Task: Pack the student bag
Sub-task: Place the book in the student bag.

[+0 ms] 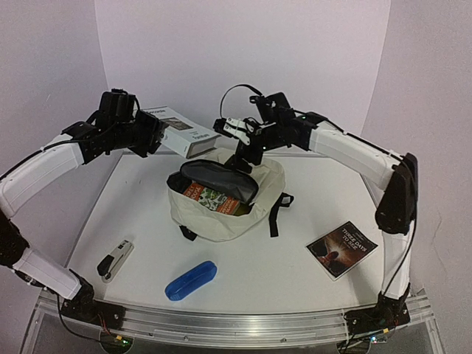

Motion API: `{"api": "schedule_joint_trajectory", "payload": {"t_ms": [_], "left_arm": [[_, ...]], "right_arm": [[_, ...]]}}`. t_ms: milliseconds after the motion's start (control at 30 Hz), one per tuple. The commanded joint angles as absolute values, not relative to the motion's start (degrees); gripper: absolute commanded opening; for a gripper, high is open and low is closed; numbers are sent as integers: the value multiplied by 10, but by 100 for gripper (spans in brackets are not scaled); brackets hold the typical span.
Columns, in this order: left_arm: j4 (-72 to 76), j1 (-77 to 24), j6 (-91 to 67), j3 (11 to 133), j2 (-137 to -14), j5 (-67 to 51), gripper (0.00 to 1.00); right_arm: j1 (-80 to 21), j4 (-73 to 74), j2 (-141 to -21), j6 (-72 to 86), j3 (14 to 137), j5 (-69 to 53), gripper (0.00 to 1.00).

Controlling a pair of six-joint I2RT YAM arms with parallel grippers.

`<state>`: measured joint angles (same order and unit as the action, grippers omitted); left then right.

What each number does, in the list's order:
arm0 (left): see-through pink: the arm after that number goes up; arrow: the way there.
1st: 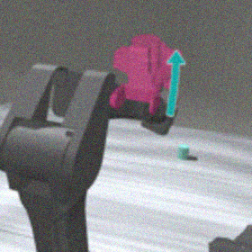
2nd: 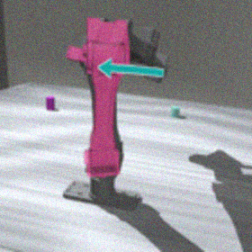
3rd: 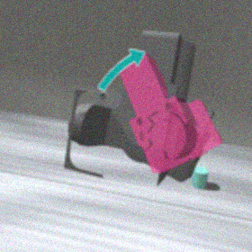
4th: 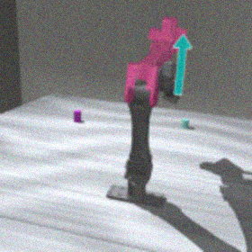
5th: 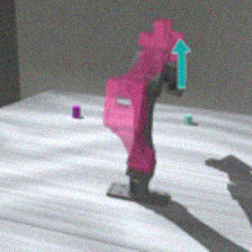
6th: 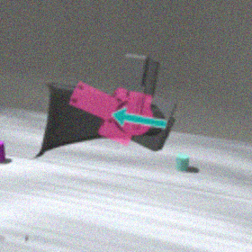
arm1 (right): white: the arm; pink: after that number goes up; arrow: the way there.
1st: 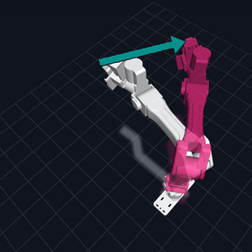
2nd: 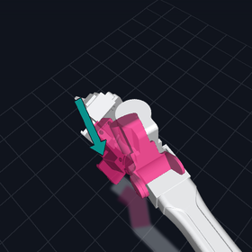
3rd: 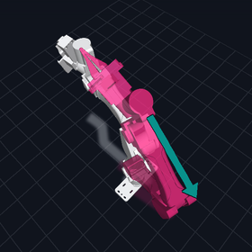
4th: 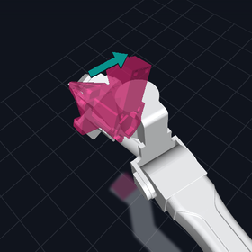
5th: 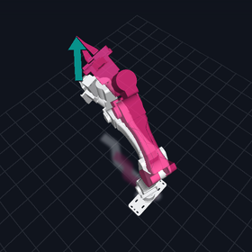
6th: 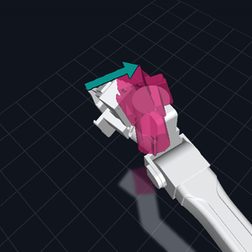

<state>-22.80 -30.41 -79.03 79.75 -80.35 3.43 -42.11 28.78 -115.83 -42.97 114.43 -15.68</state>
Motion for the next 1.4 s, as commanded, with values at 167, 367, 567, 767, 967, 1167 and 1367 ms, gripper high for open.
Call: {"api": "schedule_joint_trajectory", "payload": {"t_ms": [167,367,567,767,967,1167,1367], "left_arm": [[-294,-306,-847,698,-685,124,9],[-325,-307,-843,681,-658,110,9],[-326,-307,-858,642,-625,97,9],[-300,-307,-851,597,-590,77,8],[-190,-307,-799,564,-628,-33,4],[-19,-308,-808,514,-688,-139,3],[103,-309,-820,497,-763,-194,2]], "right_arm": [[-460,450,-1318,-344,1307,-168,94],[-462,416,-1388,-313,1358,-87,83],[-463,358,-1428,-313,1364,14,66],[-463,334,-1439,-326,1379,59,26],[-462,332,-1363,-293,1396,5,0],[-446,298,-1318,-247,1408,-21,0],[-429,295,-1326,-208,1433,-35,0]]}}
